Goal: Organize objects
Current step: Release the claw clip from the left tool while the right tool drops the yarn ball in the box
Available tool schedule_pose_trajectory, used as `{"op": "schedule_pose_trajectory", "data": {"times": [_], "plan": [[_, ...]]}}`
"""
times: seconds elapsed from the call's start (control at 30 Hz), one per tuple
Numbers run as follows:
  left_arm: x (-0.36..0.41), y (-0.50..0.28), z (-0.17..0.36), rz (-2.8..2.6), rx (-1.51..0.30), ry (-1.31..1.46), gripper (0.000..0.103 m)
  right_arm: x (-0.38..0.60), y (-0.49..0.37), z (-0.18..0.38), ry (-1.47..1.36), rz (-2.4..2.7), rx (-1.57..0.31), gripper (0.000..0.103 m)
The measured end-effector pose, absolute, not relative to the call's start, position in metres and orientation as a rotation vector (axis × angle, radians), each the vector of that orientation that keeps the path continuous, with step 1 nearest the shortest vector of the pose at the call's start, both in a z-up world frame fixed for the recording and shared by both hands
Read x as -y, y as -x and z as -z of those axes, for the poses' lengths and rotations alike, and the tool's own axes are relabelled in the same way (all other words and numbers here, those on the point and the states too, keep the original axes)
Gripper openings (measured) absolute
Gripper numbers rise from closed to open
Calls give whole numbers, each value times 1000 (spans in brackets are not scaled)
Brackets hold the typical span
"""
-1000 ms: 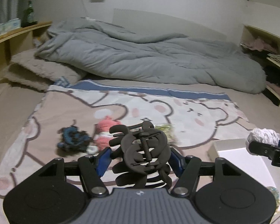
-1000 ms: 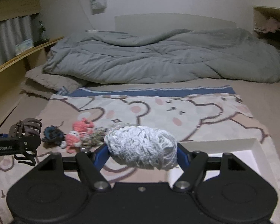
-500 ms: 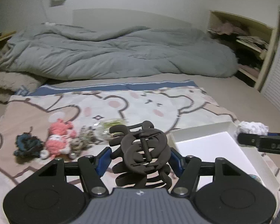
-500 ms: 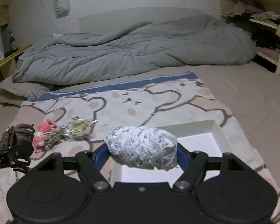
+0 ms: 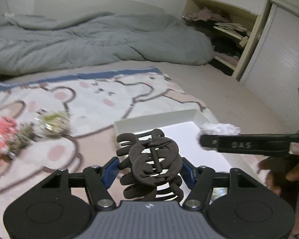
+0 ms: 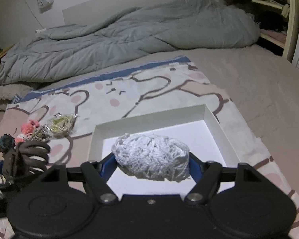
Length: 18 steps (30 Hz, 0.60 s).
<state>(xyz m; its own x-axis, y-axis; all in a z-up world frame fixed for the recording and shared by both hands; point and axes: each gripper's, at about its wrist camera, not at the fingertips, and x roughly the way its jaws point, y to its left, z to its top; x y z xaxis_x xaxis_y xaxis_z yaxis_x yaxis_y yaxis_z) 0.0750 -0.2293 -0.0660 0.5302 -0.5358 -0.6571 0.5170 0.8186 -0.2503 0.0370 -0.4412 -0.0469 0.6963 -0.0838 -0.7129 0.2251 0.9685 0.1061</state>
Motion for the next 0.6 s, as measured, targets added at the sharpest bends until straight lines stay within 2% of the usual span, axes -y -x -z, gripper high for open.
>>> {"op": "schedule_pose_trajectory", "data": {"times": [0.5,0.57,0.6], "plan": [[260,-77,110,588,-912,201,66,461,-44,82,-222,184,-900,75],[263,-78,113,576,-912,189,66,463,-44,86,-232,182,-911,75],[264,-78,114,572,-909,182,71,464,-44,88,-233,181,-917,75]]}}
